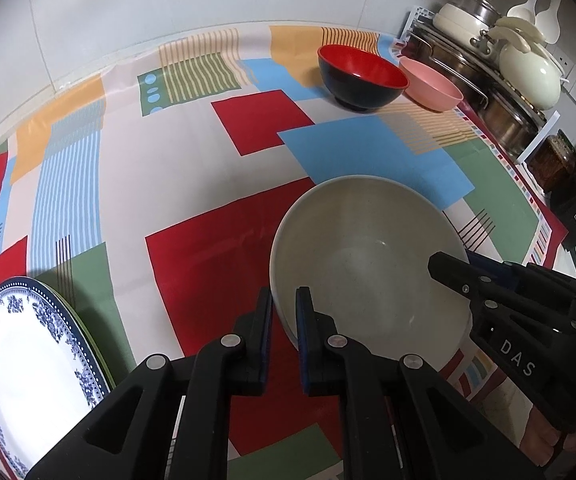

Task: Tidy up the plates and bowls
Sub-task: 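Lower the white bowl onto the tablecloth beside the plates and open both grippers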

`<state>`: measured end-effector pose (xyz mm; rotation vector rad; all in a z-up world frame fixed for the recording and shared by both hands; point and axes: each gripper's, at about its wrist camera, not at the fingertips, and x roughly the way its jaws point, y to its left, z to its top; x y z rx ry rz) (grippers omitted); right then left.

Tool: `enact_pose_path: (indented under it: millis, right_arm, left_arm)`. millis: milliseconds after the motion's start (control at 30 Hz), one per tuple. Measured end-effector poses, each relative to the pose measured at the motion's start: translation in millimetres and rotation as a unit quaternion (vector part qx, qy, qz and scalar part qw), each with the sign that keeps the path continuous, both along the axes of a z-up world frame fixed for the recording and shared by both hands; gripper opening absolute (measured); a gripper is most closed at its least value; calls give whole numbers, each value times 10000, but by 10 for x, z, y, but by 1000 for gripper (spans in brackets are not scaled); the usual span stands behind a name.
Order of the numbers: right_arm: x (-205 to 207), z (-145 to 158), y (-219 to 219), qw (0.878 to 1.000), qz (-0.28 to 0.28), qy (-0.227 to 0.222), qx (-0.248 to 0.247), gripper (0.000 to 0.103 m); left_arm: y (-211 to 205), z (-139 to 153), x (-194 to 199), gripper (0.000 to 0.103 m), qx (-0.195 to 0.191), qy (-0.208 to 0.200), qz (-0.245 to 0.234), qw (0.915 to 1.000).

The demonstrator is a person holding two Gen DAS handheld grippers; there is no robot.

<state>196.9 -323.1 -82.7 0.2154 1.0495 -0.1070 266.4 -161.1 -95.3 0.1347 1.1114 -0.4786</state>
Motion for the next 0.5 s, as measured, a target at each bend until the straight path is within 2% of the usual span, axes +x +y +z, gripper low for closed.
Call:
enact_pose_path:
  millis: [300,400,467,500]
  right_arm:
    - [-4,-11,-18,10000,12,15,43,18]
    - [-2,-10,-35,9999,13,-26,100,18]
    - [-11,18,-63,9999,-29,-104,120,19]
    - [-16,40,-74,9998,-27,-160,109,20]
  left_arm:
    - [-14,17,-4,14,-25,-10,25,10000]
    - [3,79,-2,22,-30,-177,127,9998]
    - [15,128,4,37,0,-327,157,9993]
    - [17,157,7,38,-17,-388,166,9991]
